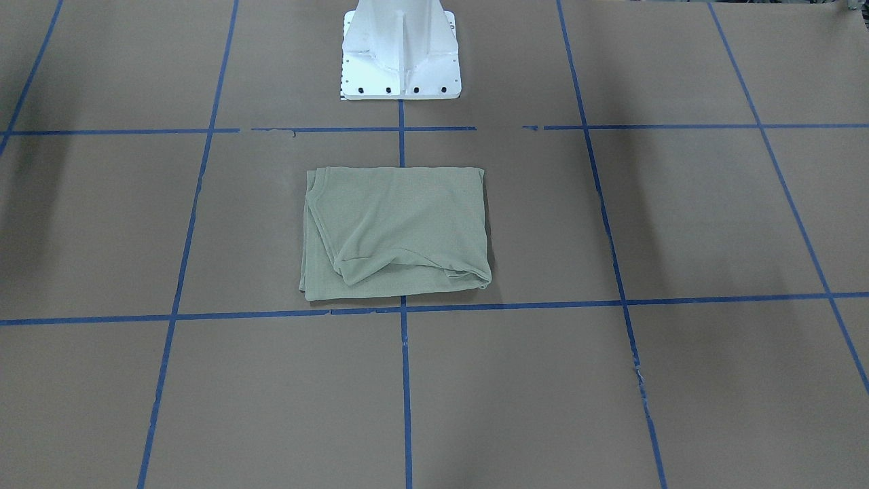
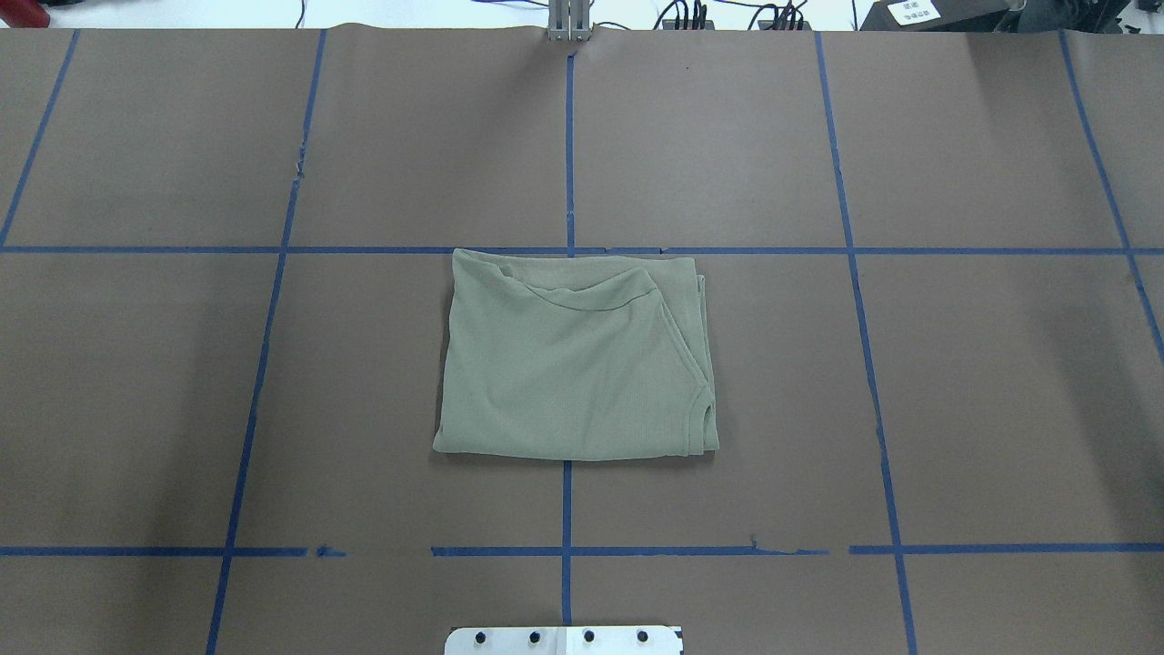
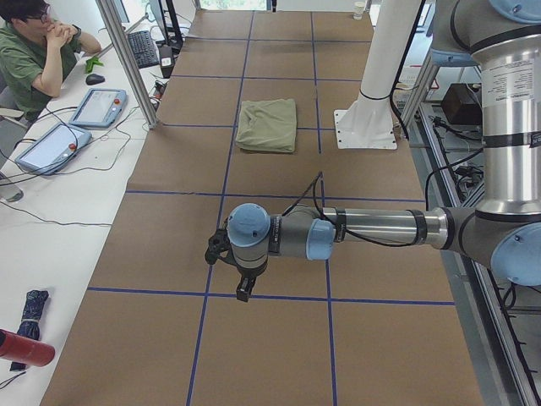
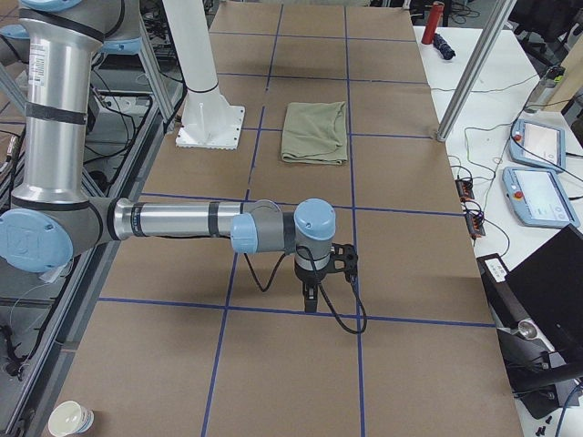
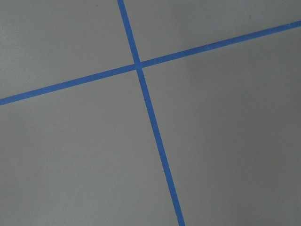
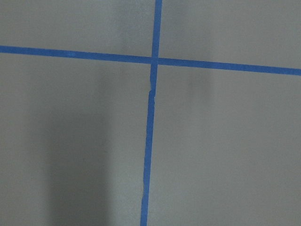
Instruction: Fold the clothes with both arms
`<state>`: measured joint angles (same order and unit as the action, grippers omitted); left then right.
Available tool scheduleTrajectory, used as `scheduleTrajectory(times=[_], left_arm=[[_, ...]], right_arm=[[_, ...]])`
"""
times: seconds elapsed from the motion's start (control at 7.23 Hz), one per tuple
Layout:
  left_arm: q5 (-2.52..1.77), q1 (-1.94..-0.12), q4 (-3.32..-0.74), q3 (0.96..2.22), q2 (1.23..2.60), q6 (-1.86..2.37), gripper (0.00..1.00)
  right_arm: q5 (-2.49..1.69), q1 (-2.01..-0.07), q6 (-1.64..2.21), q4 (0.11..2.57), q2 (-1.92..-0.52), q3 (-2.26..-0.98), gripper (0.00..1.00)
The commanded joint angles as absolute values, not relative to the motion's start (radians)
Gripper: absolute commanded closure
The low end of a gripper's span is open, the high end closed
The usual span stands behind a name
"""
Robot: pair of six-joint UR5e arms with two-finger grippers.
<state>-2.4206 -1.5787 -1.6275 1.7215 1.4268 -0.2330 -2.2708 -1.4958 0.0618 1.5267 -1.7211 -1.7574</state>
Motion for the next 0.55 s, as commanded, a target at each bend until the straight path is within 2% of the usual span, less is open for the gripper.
scheduleTrajectory(times=[0.0,0.41], left_arm=[[-2.419,-1.58,-1.626,1.723,1.42,-0.232,0.0],[-2.392,-1.58,-1.626,1.72,1.419,-0.23,0.0]], right_arm=[[-2.267,-1.496,0.069,1.526,-1.718,-1.756,0.0],[-2.267,-1.496,0.071,1.523,-1.717,-1.759,0.0]])
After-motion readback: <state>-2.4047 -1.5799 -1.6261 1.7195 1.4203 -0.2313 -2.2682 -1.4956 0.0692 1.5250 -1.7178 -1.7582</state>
